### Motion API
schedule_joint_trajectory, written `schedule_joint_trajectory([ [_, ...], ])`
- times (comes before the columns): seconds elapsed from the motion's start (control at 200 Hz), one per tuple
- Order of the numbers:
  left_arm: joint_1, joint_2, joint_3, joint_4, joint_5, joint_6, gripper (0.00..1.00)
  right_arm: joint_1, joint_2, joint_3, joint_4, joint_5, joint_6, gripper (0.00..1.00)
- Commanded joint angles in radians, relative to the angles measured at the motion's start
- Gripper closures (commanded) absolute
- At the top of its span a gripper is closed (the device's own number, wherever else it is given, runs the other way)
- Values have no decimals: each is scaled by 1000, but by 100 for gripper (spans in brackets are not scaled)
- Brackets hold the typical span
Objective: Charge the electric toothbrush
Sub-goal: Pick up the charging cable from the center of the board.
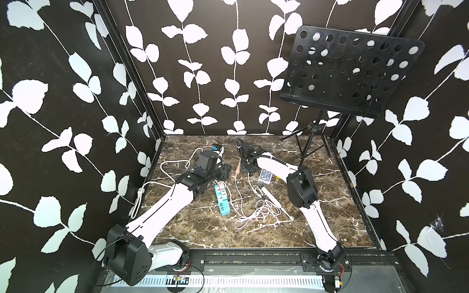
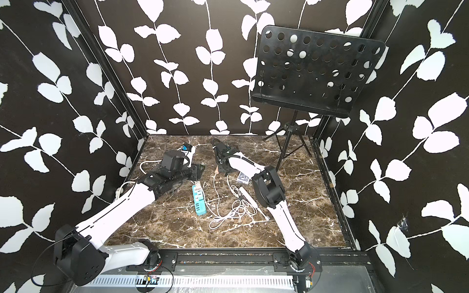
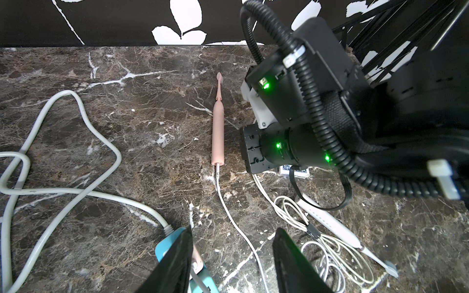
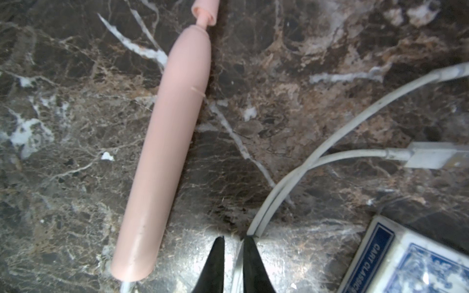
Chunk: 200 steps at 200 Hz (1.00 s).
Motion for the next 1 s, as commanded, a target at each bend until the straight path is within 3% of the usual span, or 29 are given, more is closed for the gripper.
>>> schedule_joint_trajectory([
  [0.0, -1, -20, 13, -16, -11, 13, 47, 6, 14, -21, -24, 26, 18, 85],
  [0.345, 0, -26, 8, -20, -17, 13, 45, 21, -5, -81, 6, 29, 28, 87],
  [0.61, 0, -38, 3, -32, -29, 19, 44, 20, -13, -80, 10, 23, 21, 98],
  [0.995, -1, -18, 73, -44, 20, 83, 44, -8, -425, -366, 119, -142, -92, 100],
])
